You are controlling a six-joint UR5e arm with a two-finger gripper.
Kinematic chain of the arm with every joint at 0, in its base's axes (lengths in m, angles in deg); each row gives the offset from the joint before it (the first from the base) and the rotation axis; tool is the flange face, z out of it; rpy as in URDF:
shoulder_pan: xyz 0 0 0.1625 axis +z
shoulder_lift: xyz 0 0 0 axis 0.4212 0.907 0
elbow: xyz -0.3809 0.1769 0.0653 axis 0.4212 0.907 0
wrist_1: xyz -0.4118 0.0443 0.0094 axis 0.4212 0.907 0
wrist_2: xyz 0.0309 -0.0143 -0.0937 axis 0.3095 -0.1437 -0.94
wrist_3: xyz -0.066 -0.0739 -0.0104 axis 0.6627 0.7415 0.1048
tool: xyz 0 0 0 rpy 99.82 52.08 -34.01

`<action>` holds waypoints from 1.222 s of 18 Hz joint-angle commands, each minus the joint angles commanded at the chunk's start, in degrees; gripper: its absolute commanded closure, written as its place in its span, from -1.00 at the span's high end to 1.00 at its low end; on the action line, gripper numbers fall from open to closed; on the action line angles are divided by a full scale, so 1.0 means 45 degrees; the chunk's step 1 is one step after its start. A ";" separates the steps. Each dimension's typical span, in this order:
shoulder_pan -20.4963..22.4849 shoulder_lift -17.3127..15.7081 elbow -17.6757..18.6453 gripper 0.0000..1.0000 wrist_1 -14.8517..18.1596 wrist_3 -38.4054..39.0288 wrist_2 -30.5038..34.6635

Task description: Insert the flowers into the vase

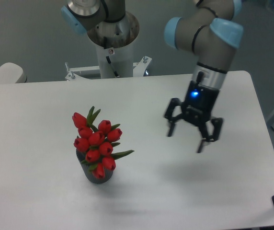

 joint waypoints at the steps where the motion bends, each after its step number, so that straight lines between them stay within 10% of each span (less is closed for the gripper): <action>1: 0.0000 0.0175 -0.0411 1.00 0.0330 -0.0001 0.0216; 11: -0.0195 0.1329 -0.4046 1.00 0.3671 -0.3085 0.2502; 22: -0.0683 0.1583 -0.4594 1.00 0.3927 -0.3204 0.3596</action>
